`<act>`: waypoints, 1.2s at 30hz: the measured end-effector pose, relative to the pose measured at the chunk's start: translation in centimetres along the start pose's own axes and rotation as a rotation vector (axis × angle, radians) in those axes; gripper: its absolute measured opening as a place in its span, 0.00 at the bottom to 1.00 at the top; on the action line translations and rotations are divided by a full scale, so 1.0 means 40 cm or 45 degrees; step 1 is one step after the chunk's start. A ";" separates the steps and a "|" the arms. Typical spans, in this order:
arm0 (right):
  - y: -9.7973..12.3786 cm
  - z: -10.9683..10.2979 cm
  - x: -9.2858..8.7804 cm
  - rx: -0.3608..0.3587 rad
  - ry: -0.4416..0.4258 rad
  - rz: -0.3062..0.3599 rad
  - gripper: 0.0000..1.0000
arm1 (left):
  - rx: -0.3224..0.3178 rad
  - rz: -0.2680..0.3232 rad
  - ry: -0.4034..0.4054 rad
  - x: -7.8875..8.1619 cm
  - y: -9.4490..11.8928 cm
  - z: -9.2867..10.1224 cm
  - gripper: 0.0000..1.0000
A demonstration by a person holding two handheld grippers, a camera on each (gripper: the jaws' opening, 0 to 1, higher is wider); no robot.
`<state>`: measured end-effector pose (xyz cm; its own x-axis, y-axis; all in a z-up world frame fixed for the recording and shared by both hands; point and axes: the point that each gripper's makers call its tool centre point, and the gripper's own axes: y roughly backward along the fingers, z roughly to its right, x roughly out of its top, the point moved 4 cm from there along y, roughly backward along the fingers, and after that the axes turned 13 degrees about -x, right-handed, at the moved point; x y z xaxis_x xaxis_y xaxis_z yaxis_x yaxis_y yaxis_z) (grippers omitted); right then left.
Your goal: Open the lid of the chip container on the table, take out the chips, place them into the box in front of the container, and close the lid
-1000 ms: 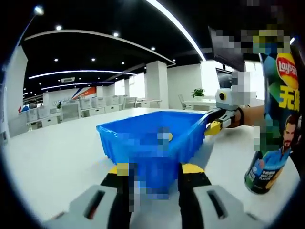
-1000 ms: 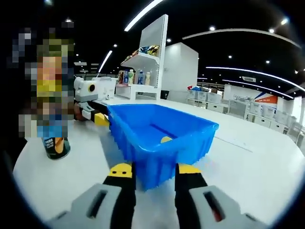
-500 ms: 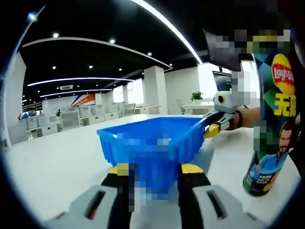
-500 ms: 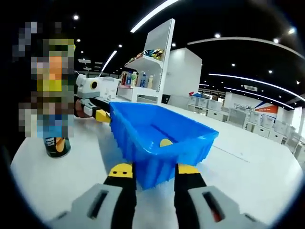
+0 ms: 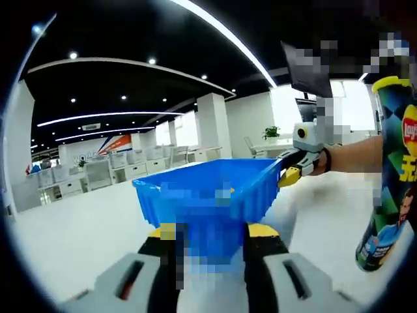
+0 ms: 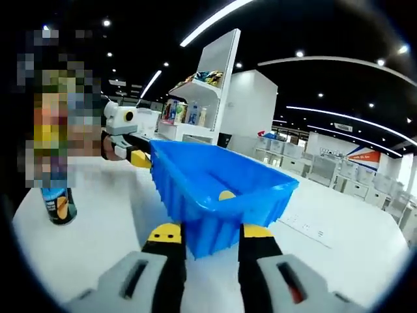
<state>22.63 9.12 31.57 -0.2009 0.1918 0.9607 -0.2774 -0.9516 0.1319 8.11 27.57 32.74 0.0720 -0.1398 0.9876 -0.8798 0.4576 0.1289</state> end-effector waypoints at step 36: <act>-0.077 0.046 -0.091 0.035 -0.056 -0.111 0.31 | -0.019 -0.121 0.038 -0.115 -0.054 -0.069 0.34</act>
<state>25.93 10.92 28.11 -0.1353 0.2641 0.9549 -0.2658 -0.9382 0.2218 10.98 29.64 28.18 0.1687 -0.1569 0.9731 -0.8613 0.4567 0.2229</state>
